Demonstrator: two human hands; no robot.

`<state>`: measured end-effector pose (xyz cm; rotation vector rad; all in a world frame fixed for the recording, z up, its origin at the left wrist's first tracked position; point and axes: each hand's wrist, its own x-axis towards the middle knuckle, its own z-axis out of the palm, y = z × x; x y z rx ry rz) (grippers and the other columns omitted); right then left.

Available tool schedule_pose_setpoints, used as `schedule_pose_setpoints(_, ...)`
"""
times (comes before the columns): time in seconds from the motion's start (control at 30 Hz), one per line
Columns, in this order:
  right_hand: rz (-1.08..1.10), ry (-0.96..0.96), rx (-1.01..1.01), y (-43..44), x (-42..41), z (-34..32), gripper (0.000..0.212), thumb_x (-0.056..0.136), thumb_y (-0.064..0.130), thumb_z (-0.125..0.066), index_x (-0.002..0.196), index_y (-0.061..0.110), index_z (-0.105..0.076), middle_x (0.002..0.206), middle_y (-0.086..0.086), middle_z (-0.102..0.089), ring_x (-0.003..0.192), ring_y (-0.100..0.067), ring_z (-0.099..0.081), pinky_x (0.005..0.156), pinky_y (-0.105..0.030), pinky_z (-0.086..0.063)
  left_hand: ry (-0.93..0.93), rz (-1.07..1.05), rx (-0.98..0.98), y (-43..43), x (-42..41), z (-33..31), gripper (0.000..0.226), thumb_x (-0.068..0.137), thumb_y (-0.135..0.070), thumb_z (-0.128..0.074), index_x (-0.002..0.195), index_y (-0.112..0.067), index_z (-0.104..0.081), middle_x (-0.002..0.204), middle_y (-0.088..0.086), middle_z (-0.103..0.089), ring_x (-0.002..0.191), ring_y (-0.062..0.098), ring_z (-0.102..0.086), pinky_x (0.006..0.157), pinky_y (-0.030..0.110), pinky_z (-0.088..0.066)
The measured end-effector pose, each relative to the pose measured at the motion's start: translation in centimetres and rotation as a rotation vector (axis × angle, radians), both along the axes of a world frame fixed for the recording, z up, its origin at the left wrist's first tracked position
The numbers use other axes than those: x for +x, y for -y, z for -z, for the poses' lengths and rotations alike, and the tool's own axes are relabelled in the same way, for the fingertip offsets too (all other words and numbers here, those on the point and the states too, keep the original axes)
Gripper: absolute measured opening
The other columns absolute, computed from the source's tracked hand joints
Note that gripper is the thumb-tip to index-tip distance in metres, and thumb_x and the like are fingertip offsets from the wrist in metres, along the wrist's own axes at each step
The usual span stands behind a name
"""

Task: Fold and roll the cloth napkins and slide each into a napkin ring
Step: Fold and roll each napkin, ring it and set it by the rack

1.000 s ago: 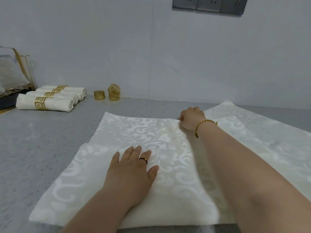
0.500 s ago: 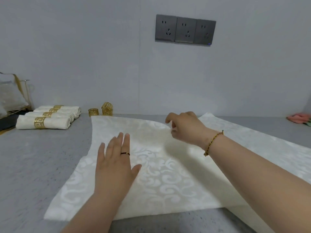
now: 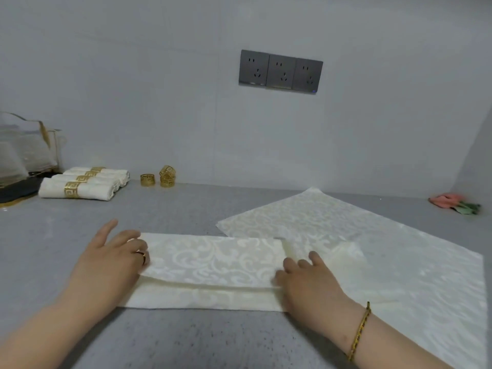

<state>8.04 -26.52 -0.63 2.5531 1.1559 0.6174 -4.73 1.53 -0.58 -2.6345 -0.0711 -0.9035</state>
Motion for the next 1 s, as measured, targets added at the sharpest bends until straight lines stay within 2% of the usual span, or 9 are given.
schedule_pose_setpoints(0.1, 0.111, -0.033, 0.01, 1.5, 0.1, -1.4, 0.043, 0.01, 0.032, -0.083, 0.04, 0.013, -0.058, 0.042, -0.005, -0.046, 0.034, -0.02, -0.05, 0.063, -0.032, -0.032, -0.08, 0.044, -0.086, -1.5, -1.7, 1.3, 0.041, 0.015, -0.008, -0.09, 0.048, -0.021, -0.069, 0.058, -0.009, -0.067, 0.061, 0.012, -0.065, 0.075, 0.027, -0.032)
schedule_pose_setpoints(0.23, 0.218, -0.065, 0.001, 3.9, -0.2, -2.8, 0.017, 0.075, 0.034, -0.062, 0.074, 0.022, -0.051, 0.059, 0.001, -0.023, 0.087, -0.025, -0.057, 0.08, -0.03, -0.016, -0.099, 0.048, -0.23, -3.0, -2.6, 3.5, 0.033, 0.032, -0.011, -0.09, 0.058, -0.022, -0.072, 0.061, -0.007, -0.069, 0.05, 0.017, -0.066, 0.052, 0.025, -0.052)
schedule_pose_setpoints(0.3, 0.288, -0.148, 0.01, 5.8, -0.2, -1.8, 0.026, 0.09, 0.04, -0.039, 0.072, 0.021, -0.036, 0.065, 0.005, -0.02, 0.094, -0.023, -0.045, 0.089, -0.029, -0.015, -0.073, 0.042, -0.315, -3.1, -2.8, 4.4, 0.031, 0.039, -0.007, -0.087, 0.063, -0.021, -0.073, 0.065, -0.005, -0.071, 0.053, 0.018, -0.068, 0.045, 0.029, -0.052)
schedule_pose_setpoints(0.4, 0.405, -0.207, 0.05, 7.0, -0.2, -1.4, 0.045, 0.089, 0.062, -0.03, 0.062, 0.026, -0.025, 0.071, 0.007, -0.029, 0.089, -0.019, -0.037, 0.092, -0.03, -0.021, -0.049, 0.02, -0.406, -2.9, -2.9, 5.1, 0.044, 0.035, 0.01, -0.087, 0.068, -0.018, -0.074, 0.07, -0.002, -0.072, 0.057, 0.02, -0.069, 0.047, 0.032, -0.054)
schedule_pose_setpoints(0.5, 0.376, -0.306, 0.105, 6.4, -0.3, -2.4, 0.043, 0.085, 0.067, -0.031, 0.101, 0.033, -0.051, 0.107, 0.009, -0.05, 0.104, -0.016, -0.039, 0.093, -0.029, -0.023, -0.051, -0.009, -0.511, -2.5, -3.0, 5.2, 0.04, 0.045, 0.014, -0.082, 0.074, -0.014, -0.075, 0.077, 0.0, -0.073, 0.068, 0.027, -0.07, 0.059, 0.038, -0.055)
schedule_pose_setpoints(0.6, 0.222, -0.549, 0.199, 4.2, -0.6, -3.7, 0.1, 0.054, 0.094, -0.015, 0.126, 0.033, -0.045, 0.135, 0.013, -0.041, 0.124, -0.012, -0.036, 0.099, -0.026, -0.025, -0.071, -0.093, -0.687, -1.6, -3.3, 4.5, 0.028, 0.066, 0.008, -0.073, 0.086, -0.012, -0.076, 0.093, 0.003, -0.072, 0.09, 0.028, -0.066, 0.078, 0.034, -0.047)
schedule_pose_setpoints(0.73, 0.01, -0.697, 0.25, -1.2, -0.7, -3.6, 0.055, 0.089, 0.054, -0.042, 0.135, 0.025, -0.04, 0.149, 0.006, -0.028, 0.136, -0.013, -0.026, 0.108, -0.022, -0.019, -0.087, -0.123, -0.76, -0.8, -3.7, 3.9, 0.028, 0.072, 0.006, -0.066, 0.091, -0.012, -0.074, 0.102, 0.001, -0.068, 0.102, 0.025, -0.061, 0.081, 0.025, -0.036)
schedule_pose_setpoints(0.9, -0.071, -0.719, 0.2, -7.4, -0.1, -0.6, 0.055, 0.093, 0.048, -0.038, 0.139, 0.018, -0.032, 0.151, -0.003, -0.025, 0.138, -0.019, -0.021, 0.113, -0.03, -0.013, -0.115, -0.064, -0.876, -0.3, -4.7, 3.2, 0.061, 0.072, 0.005, -0.065, 0.072, -0.055, -0.055, 0.093, -0.012, -0.062, 0.093, 0.007, -0.054, 0.083, 0.02, -0.035)
schedule_pose_setpoints(1.0, -0.027, -0.755, 0.112, -8.2, 0.3, 1.4, 0.062, 0.094, 0.052, -0.029, 0.146, 0.022, -0.015, 0.156, 0.0, -0.003, 0.143, -0.015, -0.002, 0.115, -0.033, 0.002, -0.159, 0.017, -0.985, -0.4, -5.4, 2.9, 0.043, 0.057, -0.025, -0.065, 0.06, -0.068, -0.056, 0.087, -0.028, -0.061, 0.088, -0.016, -0.054, 0.084, 0.001, -0.032)
